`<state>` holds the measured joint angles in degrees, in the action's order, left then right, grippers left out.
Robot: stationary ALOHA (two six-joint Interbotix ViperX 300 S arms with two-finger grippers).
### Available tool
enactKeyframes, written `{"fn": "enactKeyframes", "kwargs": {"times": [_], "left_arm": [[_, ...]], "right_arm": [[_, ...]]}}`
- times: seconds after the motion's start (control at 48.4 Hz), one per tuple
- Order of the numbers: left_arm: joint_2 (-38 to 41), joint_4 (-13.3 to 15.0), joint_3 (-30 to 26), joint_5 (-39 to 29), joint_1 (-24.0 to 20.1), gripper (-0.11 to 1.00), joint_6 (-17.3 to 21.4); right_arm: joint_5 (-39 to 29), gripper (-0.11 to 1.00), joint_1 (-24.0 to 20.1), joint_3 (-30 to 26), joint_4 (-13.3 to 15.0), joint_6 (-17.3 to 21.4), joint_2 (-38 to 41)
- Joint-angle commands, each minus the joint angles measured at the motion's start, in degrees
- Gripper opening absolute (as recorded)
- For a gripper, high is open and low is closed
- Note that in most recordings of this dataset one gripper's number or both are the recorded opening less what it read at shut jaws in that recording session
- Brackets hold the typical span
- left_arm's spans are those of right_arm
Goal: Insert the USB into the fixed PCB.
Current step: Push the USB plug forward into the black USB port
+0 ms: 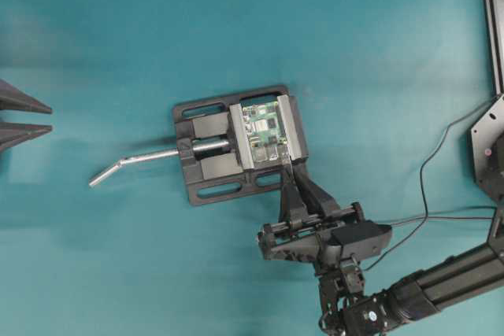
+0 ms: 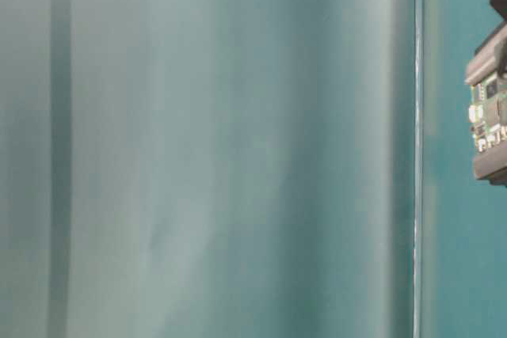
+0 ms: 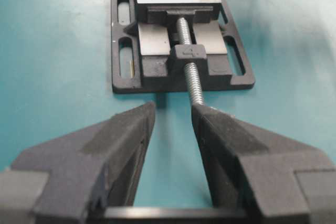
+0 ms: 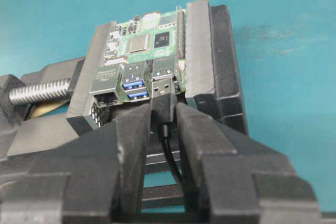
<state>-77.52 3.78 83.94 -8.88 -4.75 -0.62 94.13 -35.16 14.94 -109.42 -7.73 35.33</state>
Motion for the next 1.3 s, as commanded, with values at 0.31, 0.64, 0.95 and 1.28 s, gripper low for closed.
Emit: {"fn": "enactKeyframes", "kwargs": {"times": [0.31,0.64,0.95,1.28], "left_arm": [[0.44,-0.18,-1.49,0.26,0.26,0.46,-0.09],[0.53,-0.18,-1.49,0.26,0.26,0.46,-0.09],[0.44,-0.18,-1.49,0.26,0.18,0.46,-0.09],[0.44,-0.18,-1.49,0.18,0.18,0.46,-0.09]], "right_arm": [[0.88,0.2,1.41,0.0,0.44,3.43,-2.2],[1.14,0.2,1.67,0.09,-0.26,5.01,-2.2],[1.23,0.2,1.76,0.62,-0.35,5.89,-2.2],[1.23,0.2,3.34,0.26,1.41,5.45,-2.2]]}}
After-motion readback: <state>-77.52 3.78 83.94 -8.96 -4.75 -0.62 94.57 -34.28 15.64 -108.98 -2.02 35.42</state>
